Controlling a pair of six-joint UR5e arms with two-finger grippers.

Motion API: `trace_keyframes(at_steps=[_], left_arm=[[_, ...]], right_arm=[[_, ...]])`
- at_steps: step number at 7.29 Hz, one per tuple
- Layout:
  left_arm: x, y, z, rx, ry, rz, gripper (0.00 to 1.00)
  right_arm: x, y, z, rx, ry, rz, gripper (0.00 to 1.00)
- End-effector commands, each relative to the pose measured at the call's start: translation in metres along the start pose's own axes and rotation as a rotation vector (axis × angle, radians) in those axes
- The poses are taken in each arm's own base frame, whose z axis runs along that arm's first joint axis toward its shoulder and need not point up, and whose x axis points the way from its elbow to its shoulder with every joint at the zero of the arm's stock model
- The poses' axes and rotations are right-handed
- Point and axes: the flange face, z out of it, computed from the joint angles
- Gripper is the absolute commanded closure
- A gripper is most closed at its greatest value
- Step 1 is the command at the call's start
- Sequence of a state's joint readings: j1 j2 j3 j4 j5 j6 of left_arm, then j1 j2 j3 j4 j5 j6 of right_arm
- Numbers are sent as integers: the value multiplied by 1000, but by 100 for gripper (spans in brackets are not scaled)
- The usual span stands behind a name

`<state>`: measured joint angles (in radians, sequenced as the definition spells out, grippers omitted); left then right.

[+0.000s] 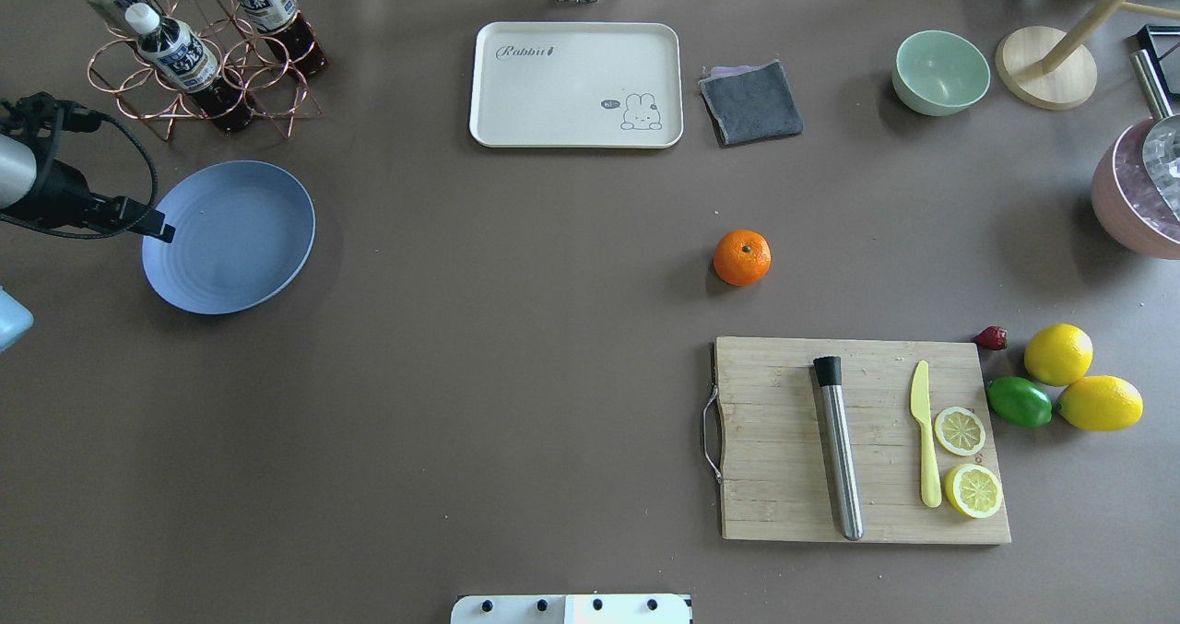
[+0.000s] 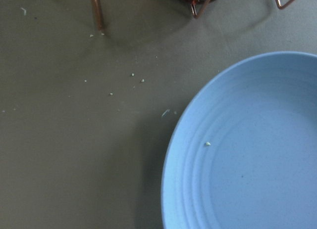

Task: Pick orange to plate
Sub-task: 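Move the left gripper to the rim of the blue plate and grip it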

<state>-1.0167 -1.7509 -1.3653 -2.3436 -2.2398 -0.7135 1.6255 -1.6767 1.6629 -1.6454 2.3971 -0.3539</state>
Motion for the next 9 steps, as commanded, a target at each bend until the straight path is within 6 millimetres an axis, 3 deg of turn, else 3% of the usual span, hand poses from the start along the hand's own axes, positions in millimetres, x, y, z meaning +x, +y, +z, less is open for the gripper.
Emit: trace_keyframes(at_steps=[1,2,4,5,6,9], left_arm=[[8,-3,17,-4,-13,-8,19],[5,-1,18,-8,-18,-14,26],[-3,3,19,-13,-26,-11,30],[-3,3,20,-15,-26,-17,40],[-2,3,19,-13,-25,-25,60],[-2,3,18,-14,-21,-28,100]], right_arm=[[-2,-2,1,-3,1,-2,0],[-3,-3,1,-1,0,1,0],[-4,-4,2,-4,-3,4,0],[-5,-4,3,-5,-3,5,0],[-5,-4,3,-7,-2,2,0],[-9,-14,0,-1,-1,26,0]])
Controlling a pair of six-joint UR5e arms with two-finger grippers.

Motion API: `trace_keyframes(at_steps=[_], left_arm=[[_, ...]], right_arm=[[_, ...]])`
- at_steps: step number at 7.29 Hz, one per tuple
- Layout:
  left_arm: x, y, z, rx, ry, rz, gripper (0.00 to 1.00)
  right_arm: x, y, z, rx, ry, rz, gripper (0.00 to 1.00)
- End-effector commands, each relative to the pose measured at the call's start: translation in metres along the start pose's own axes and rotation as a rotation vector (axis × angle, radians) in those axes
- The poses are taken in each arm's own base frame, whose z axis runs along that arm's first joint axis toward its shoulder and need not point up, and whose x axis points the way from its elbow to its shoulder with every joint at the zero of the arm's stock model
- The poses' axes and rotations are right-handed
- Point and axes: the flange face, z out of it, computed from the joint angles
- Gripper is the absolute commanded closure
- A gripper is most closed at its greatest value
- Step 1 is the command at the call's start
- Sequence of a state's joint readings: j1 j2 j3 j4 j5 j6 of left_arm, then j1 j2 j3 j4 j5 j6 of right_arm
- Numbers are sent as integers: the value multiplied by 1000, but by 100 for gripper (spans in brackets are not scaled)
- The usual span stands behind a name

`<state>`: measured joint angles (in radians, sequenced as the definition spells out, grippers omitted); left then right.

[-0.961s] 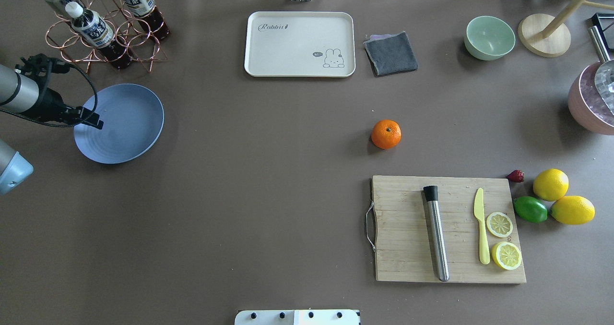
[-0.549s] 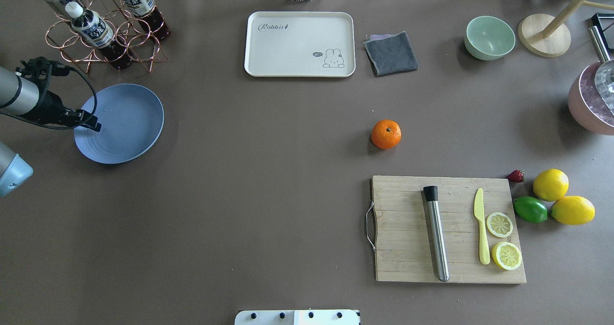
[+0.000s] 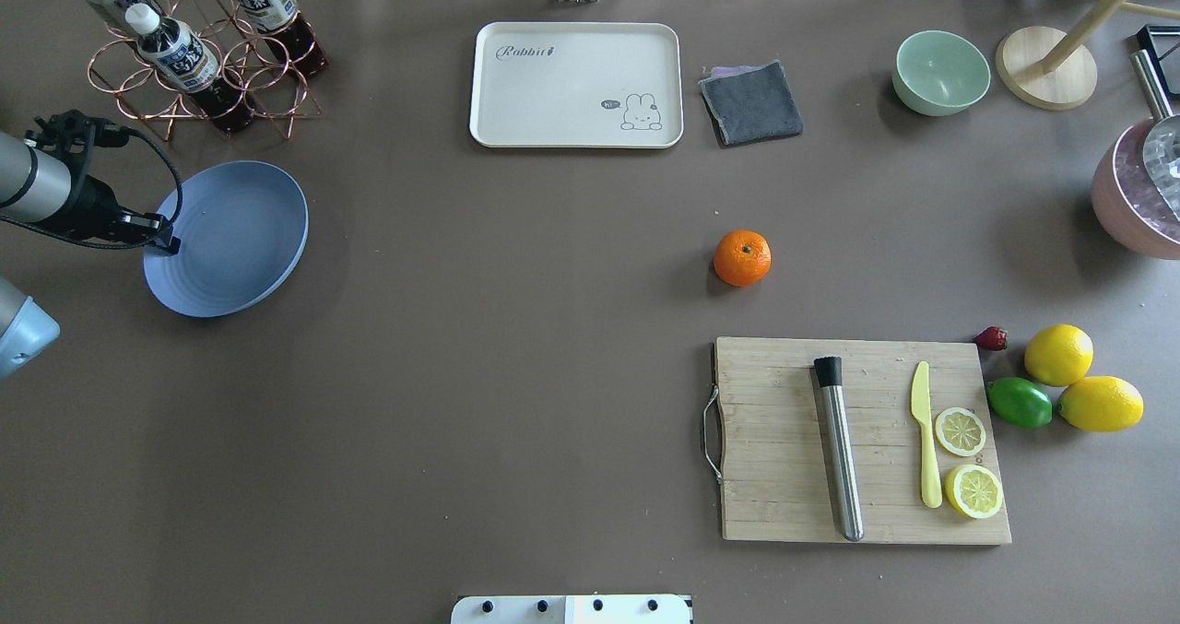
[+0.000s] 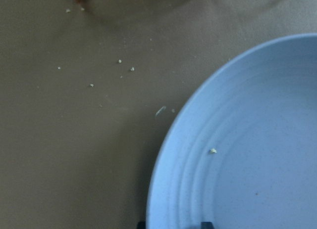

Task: Pick orange to plate
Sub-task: 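Move the left gripper to the rim of the blue plate and grip it, then slide the blue plate toward centre with left gripper while right arm reaches for orange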

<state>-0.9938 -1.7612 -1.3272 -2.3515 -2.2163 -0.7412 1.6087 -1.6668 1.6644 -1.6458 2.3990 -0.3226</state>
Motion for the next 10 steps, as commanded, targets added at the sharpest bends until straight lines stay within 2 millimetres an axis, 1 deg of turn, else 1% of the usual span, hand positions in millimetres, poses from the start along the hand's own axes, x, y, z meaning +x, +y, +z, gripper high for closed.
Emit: trace_keyframes(at_steps=[1,2,3,4,5,6,7,8,9,10], left_arm=[[6,-2,-3,-6,11,-6,100],[12,-6,-6,-12,31,-26,100],[13,-11,-15,-24,63,-33,100],[11,-21,-32,-27,107,-42,100],[15,-28,-45,-38,150,-43,100],[29,-31,-60,-40,187,-49,100],[45,-33,-71,-33,206,-108,100],[60,-33,-81,-20,221,-107,100],[89,-35,-90,-11,247,-133,100],[137,-23,-95,-18,284,-162,100]], right_arm=[[-4,-8,-2,4,2,10,0],[-4,-8,-2,4,2,10,0],[-5,-9,-2,4,2,11,0],[-6,-10,-1,1,1,14,0],[-7,-10,0,0,1,13,0],[-8,-11,-1,2,1,18,0],[-10,-12,-1,1,2,20,0],[-13,-14,-1,1,0,24,0],[-27,-35,-6,10,0,46,0],[-67,-59,-12,23,-7,72,0]])
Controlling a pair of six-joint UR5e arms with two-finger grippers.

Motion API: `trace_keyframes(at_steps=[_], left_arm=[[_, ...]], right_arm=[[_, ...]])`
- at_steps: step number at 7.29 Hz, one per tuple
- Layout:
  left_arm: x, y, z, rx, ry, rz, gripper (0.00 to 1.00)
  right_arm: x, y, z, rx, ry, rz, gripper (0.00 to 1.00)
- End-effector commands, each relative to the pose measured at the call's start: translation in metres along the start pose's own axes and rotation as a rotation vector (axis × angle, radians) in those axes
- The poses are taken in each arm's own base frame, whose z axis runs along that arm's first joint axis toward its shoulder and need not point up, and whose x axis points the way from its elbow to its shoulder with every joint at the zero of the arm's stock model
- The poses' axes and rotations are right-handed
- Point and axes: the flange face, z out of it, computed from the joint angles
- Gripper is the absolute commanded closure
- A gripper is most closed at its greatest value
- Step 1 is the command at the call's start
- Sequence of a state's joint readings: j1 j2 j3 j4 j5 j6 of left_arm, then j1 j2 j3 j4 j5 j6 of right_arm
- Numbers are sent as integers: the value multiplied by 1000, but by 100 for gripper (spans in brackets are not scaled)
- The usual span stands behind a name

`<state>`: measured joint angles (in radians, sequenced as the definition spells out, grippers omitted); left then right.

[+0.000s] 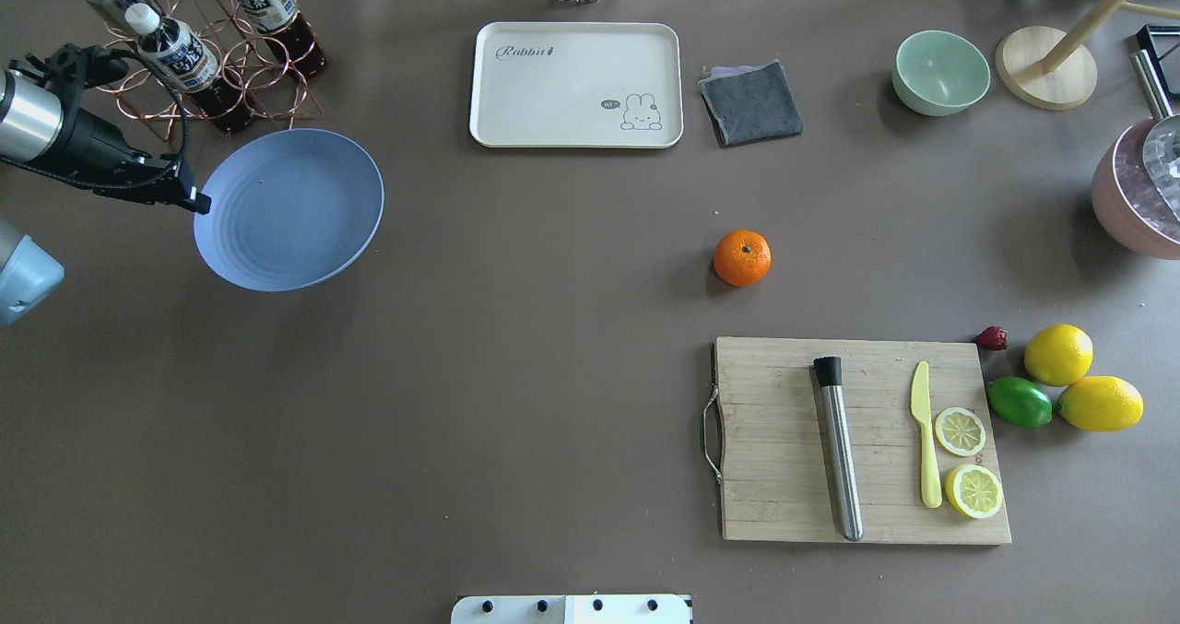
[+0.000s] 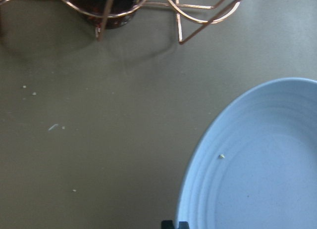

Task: Pick orange to plate
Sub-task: 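Slide the blue plate toward centre with left gripper while right arm reaches for orange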

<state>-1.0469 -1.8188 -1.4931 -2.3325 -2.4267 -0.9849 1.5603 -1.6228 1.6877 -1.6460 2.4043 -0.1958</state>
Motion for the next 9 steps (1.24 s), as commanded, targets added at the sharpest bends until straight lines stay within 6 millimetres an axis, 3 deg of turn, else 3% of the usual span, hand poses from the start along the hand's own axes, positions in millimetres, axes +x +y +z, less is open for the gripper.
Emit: trace_keyframes(at_steps=[1,2,3,5,6,8,9], left_arm=[[94,44,24,15,50,-45,100],[148,70,55,-1,47,-62,100],[192,73,70,37,24,-64,100],[236,132,129,47,-5,1,100],[247,150,146,43,-10,4,100],[265,171,163,41,-4,7,100],[267,173,164,38,-2,-5,100]], right_arm=[[-94,-49,-10,22,-16,78,0],[-151,-77,-12,30,-32,113,0],[-215,-107,-8,26,-55,136,0],[-353,-145,20,0,-66,174,0],[-405,-148,41,-4,-42,170,0],[-467,-146,80,-4,-1,144,0],[-480,-151,113,21,-24,157,0]])
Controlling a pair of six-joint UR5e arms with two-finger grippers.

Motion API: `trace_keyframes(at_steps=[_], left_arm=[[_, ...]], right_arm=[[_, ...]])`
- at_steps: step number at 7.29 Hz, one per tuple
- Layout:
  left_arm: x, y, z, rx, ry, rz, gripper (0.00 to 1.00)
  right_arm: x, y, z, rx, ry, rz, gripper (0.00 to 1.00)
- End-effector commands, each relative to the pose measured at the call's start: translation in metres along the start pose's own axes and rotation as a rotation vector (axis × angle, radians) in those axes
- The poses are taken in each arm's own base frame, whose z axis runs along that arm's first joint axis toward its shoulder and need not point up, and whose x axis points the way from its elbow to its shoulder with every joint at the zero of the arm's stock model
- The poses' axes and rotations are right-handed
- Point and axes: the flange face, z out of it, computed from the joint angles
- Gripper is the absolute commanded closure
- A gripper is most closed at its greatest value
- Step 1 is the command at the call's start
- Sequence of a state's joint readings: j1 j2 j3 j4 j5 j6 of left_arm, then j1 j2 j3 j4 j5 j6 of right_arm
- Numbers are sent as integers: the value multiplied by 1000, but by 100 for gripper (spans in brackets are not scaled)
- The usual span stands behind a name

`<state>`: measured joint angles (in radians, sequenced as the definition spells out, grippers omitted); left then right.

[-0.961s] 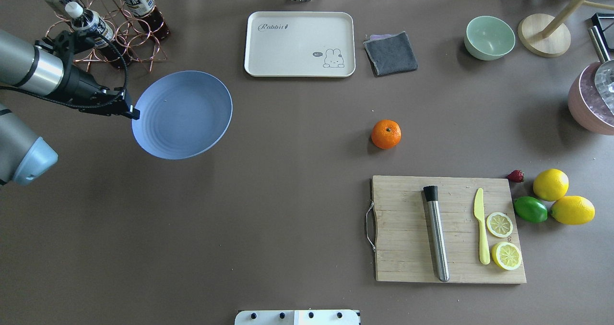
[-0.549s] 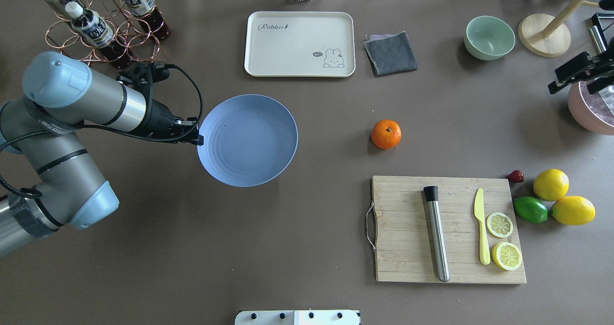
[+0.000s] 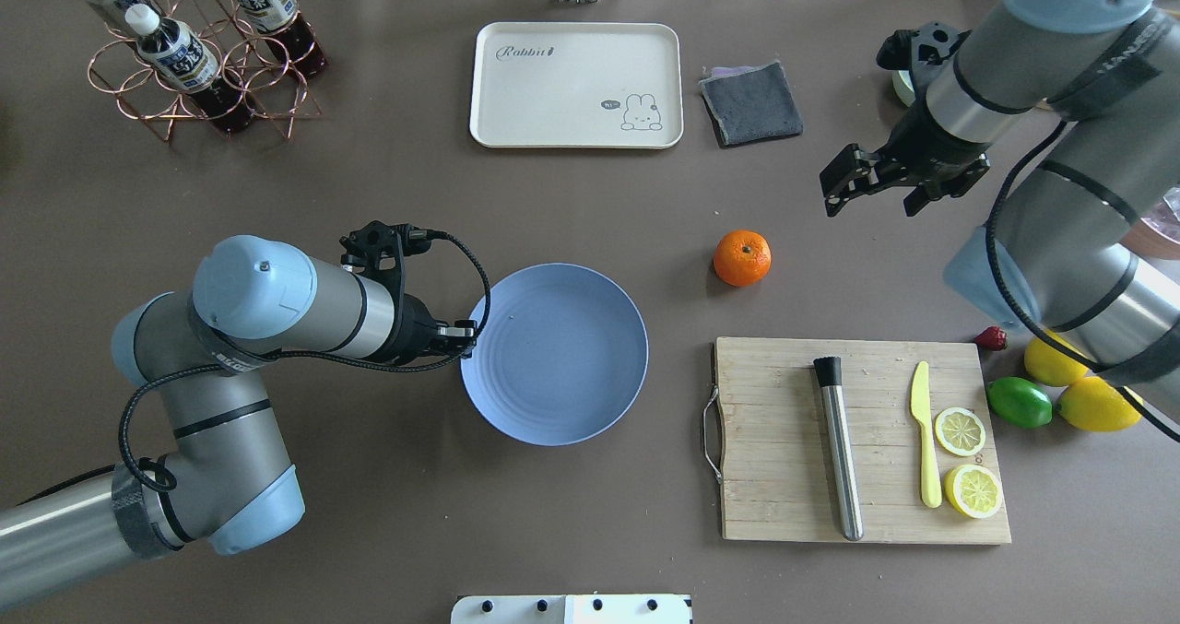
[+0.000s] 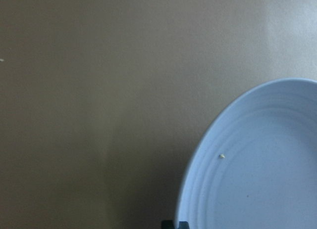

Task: Pick orange to plate
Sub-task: 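Lower the right gripper onto the orange and grasp it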

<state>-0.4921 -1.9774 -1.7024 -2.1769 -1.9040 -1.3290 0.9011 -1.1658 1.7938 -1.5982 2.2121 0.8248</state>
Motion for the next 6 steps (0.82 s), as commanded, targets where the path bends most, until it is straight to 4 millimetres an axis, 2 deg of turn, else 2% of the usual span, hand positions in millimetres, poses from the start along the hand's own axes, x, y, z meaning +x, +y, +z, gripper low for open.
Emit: trace_keyframes(at_steps=[1,2,3,6], left_arm=[[5,7,5,-1,1,-10,100],[5,7,5,9,0,-11,100],[4,7,5,8,-3,-12,100],[2,6,4,10,-4,-13,100]], right_arm=[[-30,-9,66,47,-55,13,1],[-54,-17,89,63,-41,33,1],[-63,-13,98,58,-36,29,1],[-73,2,130,38,1,24,2]])
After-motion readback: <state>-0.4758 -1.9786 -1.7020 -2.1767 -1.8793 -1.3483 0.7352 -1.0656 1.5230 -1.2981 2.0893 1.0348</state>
